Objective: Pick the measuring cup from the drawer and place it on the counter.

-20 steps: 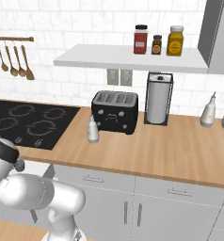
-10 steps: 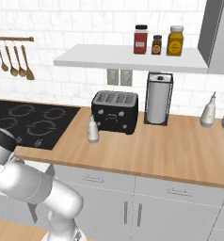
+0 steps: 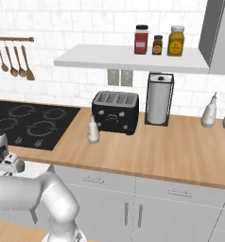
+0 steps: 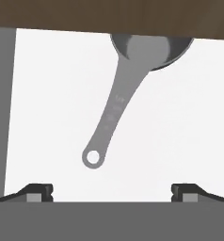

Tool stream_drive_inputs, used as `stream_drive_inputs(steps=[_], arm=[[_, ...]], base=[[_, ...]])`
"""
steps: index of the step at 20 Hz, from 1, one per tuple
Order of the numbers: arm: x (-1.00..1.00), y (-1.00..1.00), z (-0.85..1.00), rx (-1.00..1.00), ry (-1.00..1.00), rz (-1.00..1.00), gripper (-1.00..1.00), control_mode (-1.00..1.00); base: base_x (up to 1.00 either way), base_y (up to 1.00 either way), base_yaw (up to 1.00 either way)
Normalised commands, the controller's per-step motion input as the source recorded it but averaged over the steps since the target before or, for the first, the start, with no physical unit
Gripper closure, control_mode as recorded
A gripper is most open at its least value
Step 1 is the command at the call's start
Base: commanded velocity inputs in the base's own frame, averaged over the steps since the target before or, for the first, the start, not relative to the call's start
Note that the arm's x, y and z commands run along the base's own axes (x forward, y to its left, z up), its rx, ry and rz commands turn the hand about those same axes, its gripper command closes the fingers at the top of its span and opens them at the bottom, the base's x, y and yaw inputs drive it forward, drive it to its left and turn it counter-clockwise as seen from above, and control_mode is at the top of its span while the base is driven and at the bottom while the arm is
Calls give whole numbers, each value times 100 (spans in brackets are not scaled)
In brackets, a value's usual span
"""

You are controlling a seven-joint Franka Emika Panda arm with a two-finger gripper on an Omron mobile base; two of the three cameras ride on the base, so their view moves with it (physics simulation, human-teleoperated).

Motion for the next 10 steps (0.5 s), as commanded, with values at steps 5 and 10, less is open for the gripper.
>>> stream_drive_inputs(steps=[5, 10], arm=[[43, 19, -77, -3, 0, 0, -100, -100], [33, 56, -65, 0, -9, 0, 100, -100]], base=[[0, 0, 0], [0, 0, 0]])
